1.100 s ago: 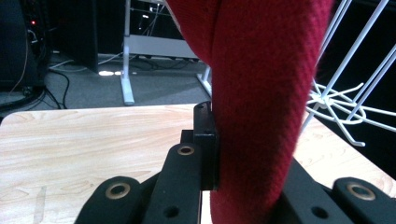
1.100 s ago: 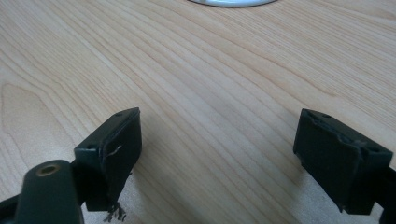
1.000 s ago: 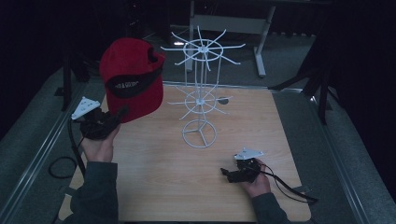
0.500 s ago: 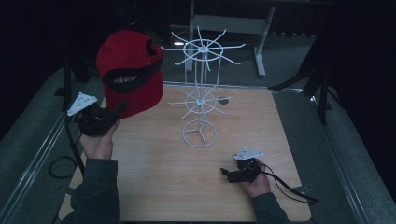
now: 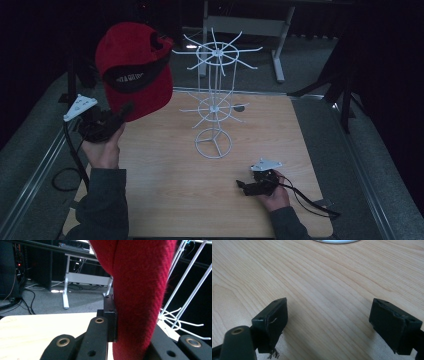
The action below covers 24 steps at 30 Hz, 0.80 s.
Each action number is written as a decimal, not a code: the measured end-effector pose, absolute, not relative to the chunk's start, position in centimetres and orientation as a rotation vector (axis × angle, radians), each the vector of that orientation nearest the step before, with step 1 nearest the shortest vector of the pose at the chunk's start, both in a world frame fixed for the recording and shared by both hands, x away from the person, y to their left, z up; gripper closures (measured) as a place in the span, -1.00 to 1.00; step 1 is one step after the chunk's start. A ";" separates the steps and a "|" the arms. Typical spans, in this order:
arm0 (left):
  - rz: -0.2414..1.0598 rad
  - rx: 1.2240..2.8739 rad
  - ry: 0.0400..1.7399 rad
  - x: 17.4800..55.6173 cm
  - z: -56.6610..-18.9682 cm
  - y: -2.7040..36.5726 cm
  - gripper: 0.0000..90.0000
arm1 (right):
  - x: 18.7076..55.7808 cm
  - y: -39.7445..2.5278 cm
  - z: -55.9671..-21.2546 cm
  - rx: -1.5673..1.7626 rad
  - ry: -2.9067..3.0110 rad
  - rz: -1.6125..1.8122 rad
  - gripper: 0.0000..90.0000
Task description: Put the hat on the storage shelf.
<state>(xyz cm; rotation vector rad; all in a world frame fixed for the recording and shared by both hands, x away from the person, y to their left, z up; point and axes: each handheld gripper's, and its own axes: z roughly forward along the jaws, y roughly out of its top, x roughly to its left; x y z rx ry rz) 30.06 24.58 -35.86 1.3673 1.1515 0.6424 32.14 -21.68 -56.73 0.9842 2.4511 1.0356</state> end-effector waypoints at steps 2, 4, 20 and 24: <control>0.642 1.361 1.145 30.0 -35.7 24.5 0.91 | 32.1 -21.7 -56.7 0.984 2.451 1.036 -0.66; 0.642 1.357 1.140 30.0 -35.5 24.4 0.91 | 32.1 -21.7 -56.7 0.984 2.451 1.036 -0.66; 0.640 1.349 1.099 29.4 -35.0 23.8 0.91 | 32.1 -21.7 -56.7 0.985 2.453 1.035 -0.67; 0.641 1.347 1.092 29.4 -34.9 23.7 0.91 | 32.1 -21.7 -56.7 0.986 2.454 1.036 -0.67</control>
